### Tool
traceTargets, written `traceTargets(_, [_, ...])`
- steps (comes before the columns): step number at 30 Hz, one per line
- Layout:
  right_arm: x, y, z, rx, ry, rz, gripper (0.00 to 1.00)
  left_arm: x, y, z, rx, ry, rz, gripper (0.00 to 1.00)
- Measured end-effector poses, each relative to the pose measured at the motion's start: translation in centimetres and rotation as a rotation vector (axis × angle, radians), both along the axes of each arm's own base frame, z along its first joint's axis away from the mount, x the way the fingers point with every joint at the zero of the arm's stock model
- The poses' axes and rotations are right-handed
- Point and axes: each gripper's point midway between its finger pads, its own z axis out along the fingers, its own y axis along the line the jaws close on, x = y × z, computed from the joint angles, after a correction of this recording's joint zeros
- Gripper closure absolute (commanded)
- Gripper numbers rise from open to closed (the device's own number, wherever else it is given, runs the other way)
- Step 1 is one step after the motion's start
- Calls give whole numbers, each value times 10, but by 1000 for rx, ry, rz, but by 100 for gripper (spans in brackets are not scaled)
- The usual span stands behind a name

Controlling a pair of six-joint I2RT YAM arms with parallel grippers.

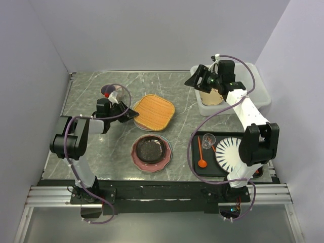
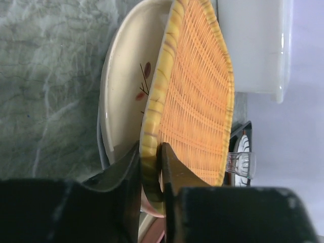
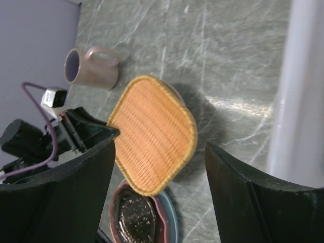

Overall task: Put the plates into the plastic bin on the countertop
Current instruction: Pick up the plate at the center of the board.

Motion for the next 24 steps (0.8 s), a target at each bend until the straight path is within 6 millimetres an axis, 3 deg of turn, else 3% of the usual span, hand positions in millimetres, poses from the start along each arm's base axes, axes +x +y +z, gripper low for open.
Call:
traceTargets(3, [-4,10,2,10,-7,33,22,-1,-2,2,-19,13,-1,99])
traceTargets(11, [-9,21,6,31,-13,81,22,-2,-1,3,-21,21,2,99])
traceTargets(24, [-12,26,10,51,-23,115,14,-2,-3,28,-40,-33,-8,99])
